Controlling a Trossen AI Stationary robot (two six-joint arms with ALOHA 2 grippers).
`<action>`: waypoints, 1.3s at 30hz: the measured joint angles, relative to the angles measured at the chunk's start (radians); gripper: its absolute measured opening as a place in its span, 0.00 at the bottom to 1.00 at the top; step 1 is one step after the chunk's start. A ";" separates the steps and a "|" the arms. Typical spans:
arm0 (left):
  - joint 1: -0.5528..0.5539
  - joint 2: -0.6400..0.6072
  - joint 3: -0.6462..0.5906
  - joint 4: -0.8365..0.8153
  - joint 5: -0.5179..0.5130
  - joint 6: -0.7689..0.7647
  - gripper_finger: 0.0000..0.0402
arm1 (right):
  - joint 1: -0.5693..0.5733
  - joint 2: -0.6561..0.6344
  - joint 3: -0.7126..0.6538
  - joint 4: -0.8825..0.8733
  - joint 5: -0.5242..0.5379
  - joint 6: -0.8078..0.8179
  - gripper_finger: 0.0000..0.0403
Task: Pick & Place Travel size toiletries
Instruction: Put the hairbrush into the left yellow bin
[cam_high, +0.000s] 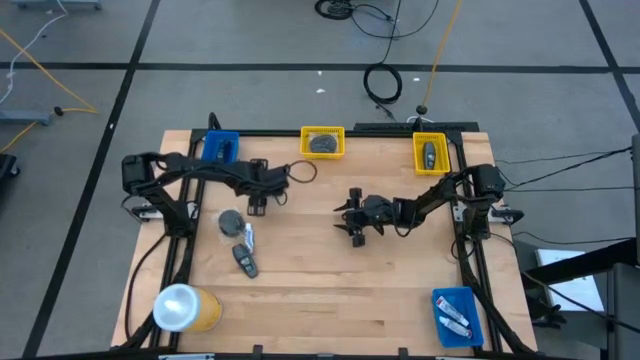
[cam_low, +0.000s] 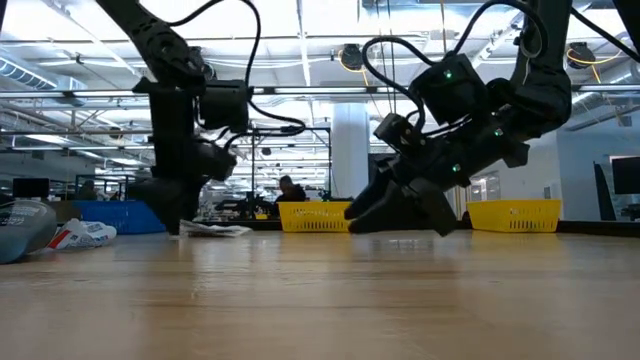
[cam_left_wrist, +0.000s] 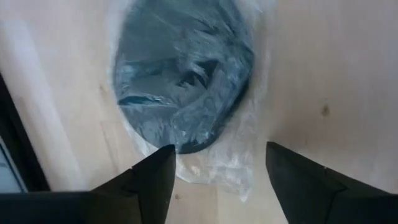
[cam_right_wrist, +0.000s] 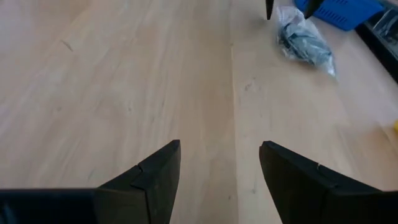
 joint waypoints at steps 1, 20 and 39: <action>-0.007 0.000 -0.015 0.022 -0.017 0.023 0.62 | 0.000 0.000 0.000 -0.007 0.000 0.000 0.52; -0.036 -0.002 -0.167 0.391 -0.213 0.022 0.32 | 0.000 0.000 -0.001 -0.027 0.001 0.000 0.52; -0.144 -0.112 -0.058 0.383 0.209 -0.228 0.00 | 0.000 0.000 -0.001 0.118 0.002 -0.060 0.52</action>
